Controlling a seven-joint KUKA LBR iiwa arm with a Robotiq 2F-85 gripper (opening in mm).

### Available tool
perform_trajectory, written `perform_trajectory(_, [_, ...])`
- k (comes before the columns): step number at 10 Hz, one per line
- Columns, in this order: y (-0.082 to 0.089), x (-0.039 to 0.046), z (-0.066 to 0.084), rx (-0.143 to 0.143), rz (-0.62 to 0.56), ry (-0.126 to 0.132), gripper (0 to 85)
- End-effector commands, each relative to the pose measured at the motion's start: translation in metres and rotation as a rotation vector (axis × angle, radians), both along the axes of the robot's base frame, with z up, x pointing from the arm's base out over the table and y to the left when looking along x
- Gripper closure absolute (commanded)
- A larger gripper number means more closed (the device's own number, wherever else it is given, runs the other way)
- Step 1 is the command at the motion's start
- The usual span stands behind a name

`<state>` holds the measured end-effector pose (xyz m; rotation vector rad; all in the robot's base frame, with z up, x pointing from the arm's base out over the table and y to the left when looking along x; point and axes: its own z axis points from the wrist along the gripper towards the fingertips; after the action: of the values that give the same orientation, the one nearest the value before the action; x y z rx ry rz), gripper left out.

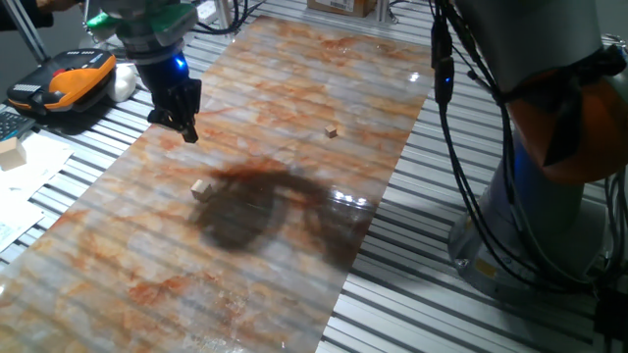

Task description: Pick up one small block

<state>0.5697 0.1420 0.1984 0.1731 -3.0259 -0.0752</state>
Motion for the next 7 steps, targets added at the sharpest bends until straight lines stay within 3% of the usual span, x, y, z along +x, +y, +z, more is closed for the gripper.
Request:
perform_trajectory(1, [0.0006, 0.0002, -0.0013, -0.023, 0.027, 0.014, 85.0])
perform_trajectory(3, [0.0005, 0.0007, -0.0023, -0.040, 0.049, 0.070, 85.0])
perform_trajectory(4, [-0.0001, 0.0003, -0.0035, -0.036, 0.048, 0.084, 85.0])
perform_trajectory(5, [-0.0010, -0.0011, -0.0043, -0.025, 0.042, 0.063, 85.0])
perform_trajectory(6, [-0.0024, -0.0039, -0.0061, 0.013, 0.020, -0.016, 85.0])
perform_trajectory(7, [-0.0020, -0.0035, -0.0060, 0.021, 0.013, -0.068, 85.0])
